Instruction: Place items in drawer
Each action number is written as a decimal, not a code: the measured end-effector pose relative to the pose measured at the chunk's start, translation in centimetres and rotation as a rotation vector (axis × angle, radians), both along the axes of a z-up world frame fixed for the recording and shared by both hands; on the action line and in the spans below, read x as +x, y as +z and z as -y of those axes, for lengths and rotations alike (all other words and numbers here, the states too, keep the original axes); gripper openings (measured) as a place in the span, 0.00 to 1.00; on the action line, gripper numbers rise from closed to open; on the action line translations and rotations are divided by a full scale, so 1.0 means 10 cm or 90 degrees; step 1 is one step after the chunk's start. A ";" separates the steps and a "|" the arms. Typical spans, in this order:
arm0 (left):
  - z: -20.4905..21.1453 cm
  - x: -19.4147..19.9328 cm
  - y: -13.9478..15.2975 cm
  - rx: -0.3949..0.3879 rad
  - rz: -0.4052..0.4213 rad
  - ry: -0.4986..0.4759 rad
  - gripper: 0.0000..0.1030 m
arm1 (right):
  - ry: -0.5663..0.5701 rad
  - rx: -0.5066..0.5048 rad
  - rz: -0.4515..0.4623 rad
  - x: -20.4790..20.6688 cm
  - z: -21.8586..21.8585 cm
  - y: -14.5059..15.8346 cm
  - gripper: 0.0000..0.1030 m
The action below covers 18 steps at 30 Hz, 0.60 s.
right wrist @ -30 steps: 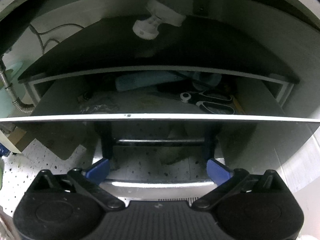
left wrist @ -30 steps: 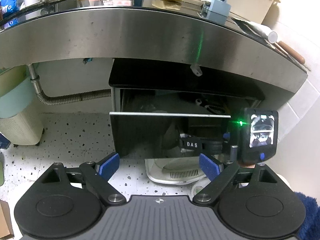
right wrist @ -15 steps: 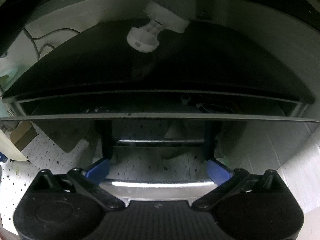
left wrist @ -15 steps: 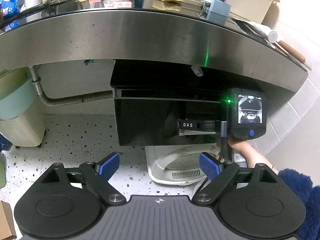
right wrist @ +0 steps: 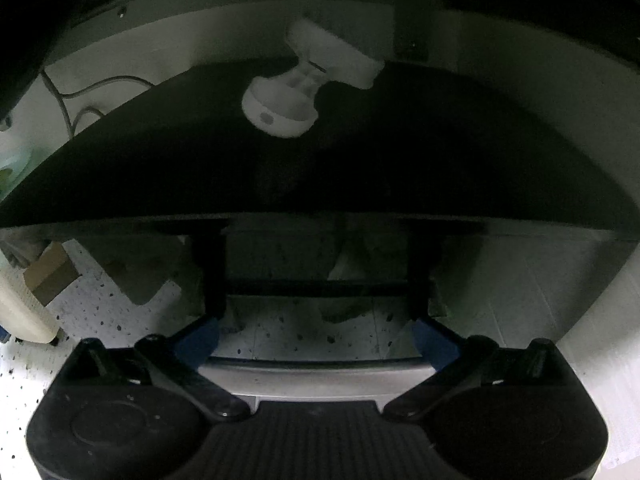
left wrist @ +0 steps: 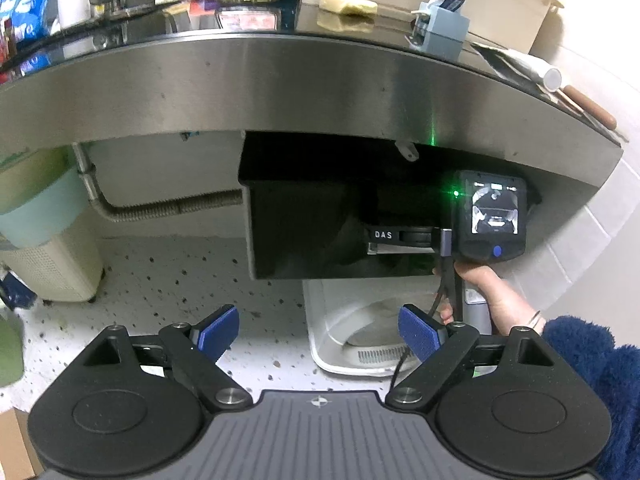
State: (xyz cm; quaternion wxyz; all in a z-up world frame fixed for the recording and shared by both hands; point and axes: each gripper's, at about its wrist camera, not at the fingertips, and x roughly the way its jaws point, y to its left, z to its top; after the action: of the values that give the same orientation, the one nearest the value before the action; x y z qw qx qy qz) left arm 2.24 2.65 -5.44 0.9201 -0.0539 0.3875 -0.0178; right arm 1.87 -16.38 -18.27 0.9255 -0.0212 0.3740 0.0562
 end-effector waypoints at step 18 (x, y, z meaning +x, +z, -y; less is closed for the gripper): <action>0.02 -0.07 0.07 0.062 0.061 0.067 0.85 | 0.007 0.002 0.093 -1.09 0.18 -0.08 1.00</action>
State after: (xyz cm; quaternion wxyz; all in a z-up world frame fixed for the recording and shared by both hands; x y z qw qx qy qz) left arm 1.53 2.48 -4.76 0.9389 -0.0282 0.3398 0.0470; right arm -9.04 -18.17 -19.08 0.9500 -0.0259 0.3053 0.0604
